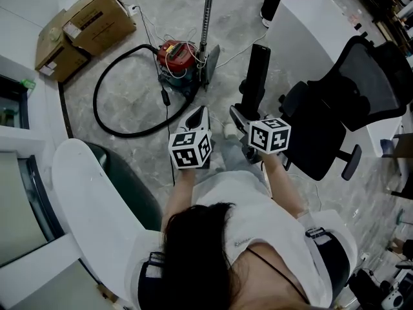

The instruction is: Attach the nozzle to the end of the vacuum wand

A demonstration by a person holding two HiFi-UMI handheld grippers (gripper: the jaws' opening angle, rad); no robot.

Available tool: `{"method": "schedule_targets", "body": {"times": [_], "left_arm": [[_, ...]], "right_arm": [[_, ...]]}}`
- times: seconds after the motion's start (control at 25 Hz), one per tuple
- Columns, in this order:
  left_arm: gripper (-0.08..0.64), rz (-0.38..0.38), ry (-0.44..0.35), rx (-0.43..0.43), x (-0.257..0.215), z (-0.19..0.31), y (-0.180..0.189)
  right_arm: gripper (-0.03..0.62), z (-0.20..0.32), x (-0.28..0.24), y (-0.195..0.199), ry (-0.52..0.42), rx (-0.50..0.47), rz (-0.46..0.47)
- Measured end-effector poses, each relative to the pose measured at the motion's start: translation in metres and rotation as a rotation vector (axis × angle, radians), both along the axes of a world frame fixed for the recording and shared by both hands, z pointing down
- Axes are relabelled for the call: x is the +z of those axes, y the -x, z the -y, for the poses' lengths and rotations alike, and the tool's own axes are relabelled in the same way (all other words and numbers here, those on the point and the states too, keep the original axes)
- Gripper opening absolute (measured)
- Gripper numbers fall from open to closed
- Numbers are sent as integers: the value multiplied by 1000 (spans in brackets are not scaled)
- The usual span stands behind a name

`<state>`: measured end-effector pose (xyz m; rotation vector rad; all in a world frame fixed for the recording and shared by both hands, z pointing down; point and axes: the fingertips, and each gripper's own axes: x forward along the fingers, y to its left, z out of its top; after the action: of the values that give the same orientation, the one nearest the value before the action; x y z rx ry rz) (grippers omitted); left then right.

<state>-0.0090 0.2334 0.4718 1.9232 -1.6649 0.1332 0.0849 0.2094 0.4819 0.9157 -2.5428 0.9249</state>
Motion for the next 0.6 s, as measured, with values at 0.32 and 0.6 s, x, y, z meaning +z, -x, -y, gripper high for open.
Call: {"method": "schedule_targets", "body": {"times": [0.32, 0.6], "left_arm": [[2, -8, 24, -21, 4, 44, 9], [2, -19, 31, -31, 2, 95, 13]], "right_arm": [[77, 49, 1, 6, 46, -19, 49], [77, 97, 0, 18, 42, -76, 50]]}}
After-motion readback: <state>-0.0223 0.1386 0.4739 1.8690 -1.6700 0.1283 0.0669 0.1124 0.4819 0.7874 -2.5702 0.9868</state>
